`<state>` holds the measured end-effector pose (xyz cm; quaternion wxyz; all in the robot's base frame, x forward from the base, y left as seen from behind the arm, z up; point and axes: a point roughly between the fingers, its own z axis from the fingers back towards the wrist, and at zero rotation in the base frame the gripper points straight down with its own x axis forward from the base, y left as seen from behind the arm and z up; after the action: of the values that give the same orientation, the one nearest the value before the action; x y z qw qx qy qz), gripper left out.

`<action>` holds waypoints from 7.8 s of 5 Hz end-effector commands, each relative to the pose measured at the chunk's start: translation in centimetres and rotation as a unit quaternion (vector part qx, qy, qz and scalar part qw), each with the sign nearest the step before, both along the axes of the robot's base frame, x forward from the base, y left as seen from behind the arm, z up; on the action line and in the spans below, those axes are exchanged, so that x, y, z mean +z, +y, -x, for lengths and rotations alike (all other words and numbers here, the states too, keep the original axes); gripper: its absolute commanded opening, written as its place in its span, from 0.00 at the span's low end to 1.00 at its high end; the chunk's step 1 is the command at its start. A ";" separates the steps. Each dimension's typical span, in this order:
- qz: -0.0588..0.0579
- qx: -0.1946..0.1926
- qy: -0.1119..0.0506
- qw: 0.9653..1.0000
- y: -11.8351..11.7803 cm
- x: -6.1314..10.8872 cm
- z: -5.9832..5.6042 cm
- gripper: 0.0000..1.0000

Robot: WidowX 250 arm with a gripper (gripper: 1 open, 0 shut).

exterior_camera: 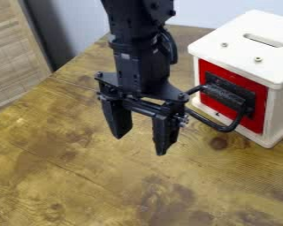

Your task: Close the drawer

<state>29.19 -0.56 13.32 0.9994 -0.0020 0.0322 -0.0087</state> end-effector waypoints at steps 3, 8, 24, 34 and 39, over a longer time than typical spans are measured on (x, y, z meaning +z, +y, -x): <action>-0.001 -0.009 -0.003 1.000 0.2 1.6 0.1 1.00; 0.015 -0.027 -0.009 0.999 0.6 3.1 -0.4 1.00; 0.047 -0.061 0.050 0.996 0.3 0.6 -2.9 1.00; 0.046 -0.048 0.002 0.998 -0.2 -3.9 -8.1 1.00; 0.045 -0.046 -0.026 0.998 -0.1 -5.1 -8.3 1.00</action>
<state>36.86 -0.56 4.93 0.9960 -0.0450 0.0528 -0.0556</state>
